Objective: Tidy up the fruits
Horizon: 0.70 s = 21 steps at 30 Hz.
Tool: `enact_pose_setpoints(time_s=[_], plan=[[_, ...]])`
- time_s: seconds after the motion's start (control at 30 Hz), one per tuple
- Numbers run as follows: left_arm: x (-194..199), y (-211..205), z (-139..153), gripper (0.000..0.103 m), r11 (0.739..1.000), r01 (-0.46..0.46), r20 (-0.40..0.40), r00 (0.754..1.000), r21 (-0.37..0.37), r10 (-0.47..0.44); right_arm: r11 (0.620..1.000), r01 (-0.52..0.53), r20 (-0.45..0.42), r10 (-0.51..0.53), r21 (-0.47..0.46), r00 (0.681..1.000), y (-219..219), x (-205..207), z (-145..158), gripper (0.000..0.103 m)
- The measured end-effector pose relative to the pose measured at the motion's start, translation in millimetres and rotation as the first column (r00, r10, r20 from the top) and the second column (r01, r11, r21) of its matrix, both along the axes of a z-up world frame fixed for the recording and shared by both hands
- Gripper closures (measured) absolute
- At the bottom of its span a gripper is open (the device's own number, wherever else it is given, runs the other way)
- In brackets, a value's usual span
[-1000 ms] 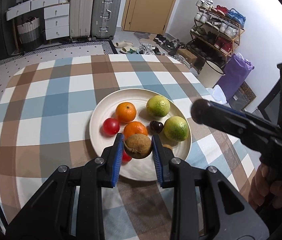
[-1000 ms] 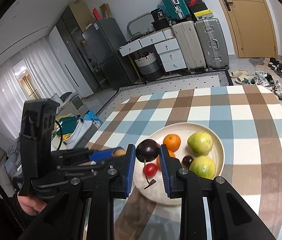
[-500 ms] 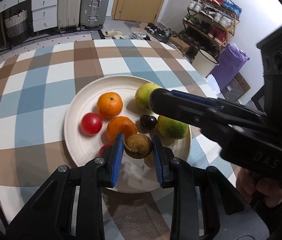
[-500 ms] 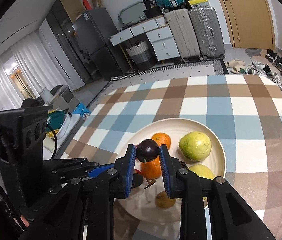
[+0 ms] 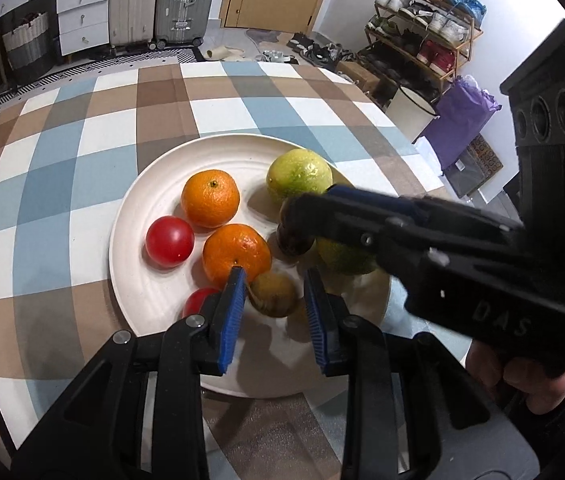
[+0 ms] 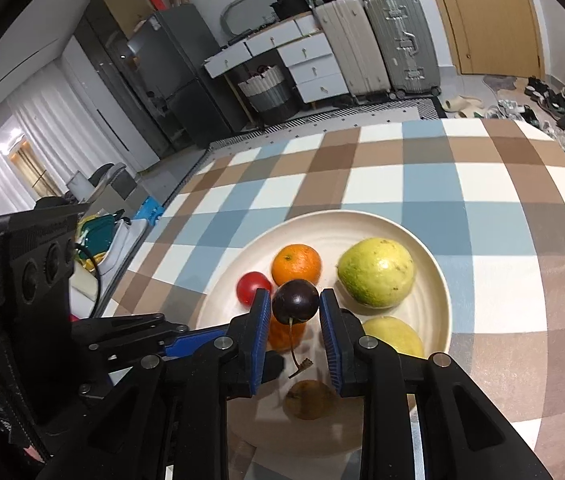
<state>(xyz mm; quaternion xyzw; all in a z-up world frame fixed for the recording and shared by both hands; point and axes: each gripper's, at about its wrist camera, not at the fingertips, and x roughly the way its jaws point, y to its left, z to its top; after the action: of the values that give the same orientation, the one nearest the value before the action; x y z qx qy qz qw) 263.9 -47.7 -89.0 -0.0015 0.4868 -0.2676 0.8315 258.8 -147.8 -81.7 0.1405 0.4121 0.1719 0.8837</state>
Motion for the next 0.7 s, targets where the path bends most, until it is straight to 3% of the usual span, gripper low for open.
enact_pose_setpoints(time_s=[0.03, 0.1, 0.17, 0.47, 0.53, 0.6, 0.7], plan=[[-1, 0, 2, 0.072, 1.000, 0.000, 0.007, 1.000, 0.004, 0.000, 1.000, 0.020, -0.003, -0.020, -0.016, 1.000, -2, 0, 1, 0.068], [-3, 0, 5, 0.053, 1.000, 0.005, 0.013, 1.000, 0.003, -0.005, 1.000, 0.028, 0.026, -0.028, -0.005, 0.999, -9, -4, 7, 0.055], [-4, 1, 8, 0.050, 1.000, -0.003, 0.024, 1.000, -0.003, 0.003, 0.999, 0.035, 0.060, -0.036, 0.009, 0.998, -14, -11, 15, 0.051], [-18, 12, 24, 0.048, 0.999, -0.035, 0.057, 0.998, 0.011, 0.034, 0.996, 0.080, 0.115, -0.084, 0.034, 0.990, -33, -34, 37, 0.051], [-22, 17, 29, 0.043, 0.999, -0.049, 0.073, 0.996, 0.012, 0.048, 0.996, 0.086, 0.147, -0.090, 0.032, 0.985, -38, -43, 44, 0.048], [-28, 26, 36, 0.037, 0.996, -0.083, 0.101, 0.992, 0.014, 0.081, 0.995, 0.099, 0.184, -0.102, 0.025, 0.978, -42, -53, 52, 0.036], [-35, 38, 45, 0.028, 0.992, -0.123, 0.131, 0.984, 0.010, 0.121, 0.993, 0.117, 0.207, -0.121, 0.030, 0.971, -48, -66, 59, 0.035]])
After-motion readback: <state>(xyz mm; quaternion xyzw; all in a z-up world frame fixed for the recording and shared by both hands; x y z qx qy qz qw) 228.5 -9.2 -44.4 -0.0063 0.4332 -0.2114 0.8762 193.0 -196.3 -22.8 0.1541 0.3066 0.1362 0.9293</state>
